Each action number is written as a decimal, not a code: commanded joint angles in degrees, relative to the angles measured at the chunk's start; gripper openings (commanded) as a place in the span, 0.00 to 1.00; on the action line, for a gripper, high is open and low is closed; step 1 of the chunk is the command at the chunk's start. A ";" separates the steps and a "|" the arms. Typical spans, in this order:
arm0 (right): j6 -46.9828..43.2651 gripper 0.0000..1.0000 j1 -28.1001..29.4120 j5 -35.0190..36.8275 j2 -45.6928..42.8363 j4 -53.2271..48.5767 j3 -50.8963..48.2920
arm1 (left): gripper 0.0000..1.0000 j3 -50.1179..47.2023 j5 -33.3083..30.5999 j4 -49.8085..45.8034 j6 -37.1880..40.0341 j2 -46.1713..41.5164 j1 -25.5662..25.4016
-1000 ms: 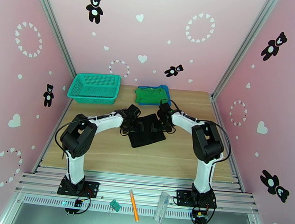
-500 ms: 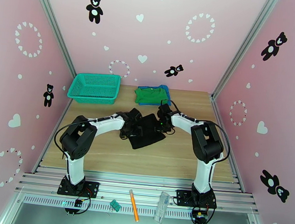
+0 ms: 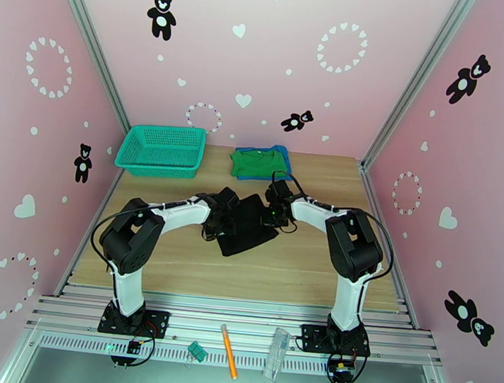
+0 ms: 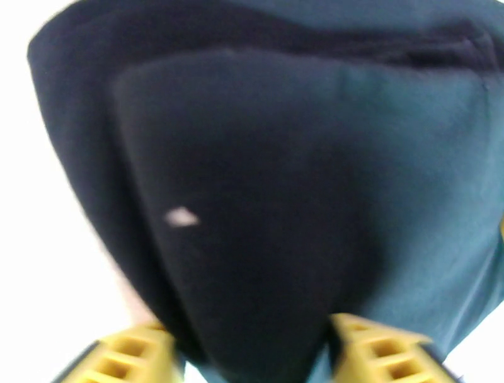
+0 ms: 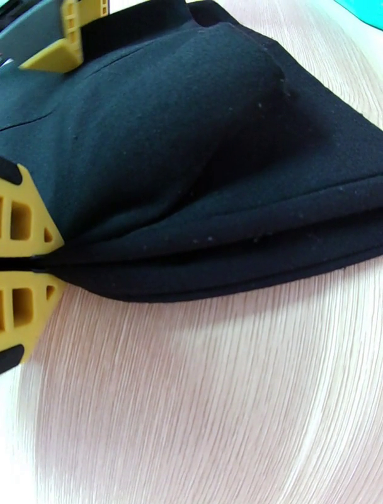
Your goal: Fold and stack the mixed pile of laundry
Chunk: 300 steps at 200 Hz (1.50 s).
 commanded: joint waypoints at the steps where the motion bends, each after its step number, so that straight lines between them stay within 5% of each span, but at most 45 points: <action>1: 0.79 0.00 1.99 -1.97 2.40 -3.41 -3.40 | 0.07 -1.16 0.76 3.10 -1.11 3.64 -0.79; 6: 0.83 0.00 2.00 -1.97 2.31 -3.43 -3.41 | 0.00 -1.25 0.28 2.97 -1.16 3.52 -0.80; 65: 1.12 0.00 2.48 -2.02 -3.44 -4.79 -1.87 | 0.00 2.98 -5.41 -2.84 2.91 -1.74 -0.80; 150: -6.62 0.00 -3.11 3.16 -7.85 -19.59 23.77 | 0.00 35.41 -11.09 -15.45 18.18 -0.08 3.22; 242: -9.17 0.00 -12.67 -1.03 19.62 -19.20 61.73 | 0.00 84.82 -9.58 -15.77 31.75 32.24 9.83; 300: -10.17 0.00 -13.46 3.31 30.30 -12.84 70.01 | 0.00 86.67 -6.32 -2.24 31.73 41.29 13.51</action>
